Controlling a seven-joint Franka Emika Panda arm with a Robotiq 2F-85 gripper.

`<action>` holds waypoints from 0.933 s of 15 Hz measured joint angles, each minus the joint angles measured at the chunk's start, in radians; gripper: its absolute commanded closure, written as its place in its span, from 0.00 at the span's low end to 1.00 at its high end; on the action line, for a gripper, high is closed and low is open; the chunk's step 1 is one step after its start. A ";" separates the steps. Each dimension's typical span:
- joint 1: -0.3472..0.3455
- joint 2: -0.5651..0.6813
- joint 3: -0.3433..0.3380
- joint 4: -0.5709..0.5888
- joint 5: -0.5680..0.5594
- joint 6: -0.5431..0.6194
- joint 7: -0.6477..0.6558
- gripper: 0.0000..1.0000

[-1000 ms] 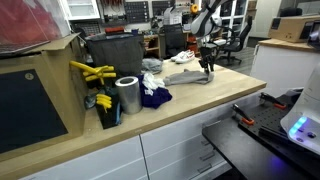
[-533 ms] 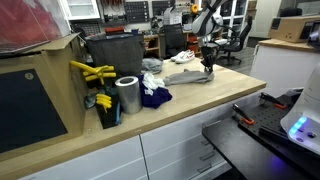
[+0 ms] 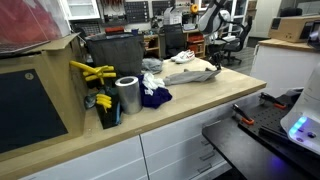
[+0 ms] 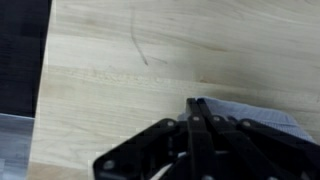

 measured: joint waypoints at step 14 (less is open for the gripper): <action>-0.046 -0.181 -0.074 -0.192 -0.117 -0.004 0.002 0.31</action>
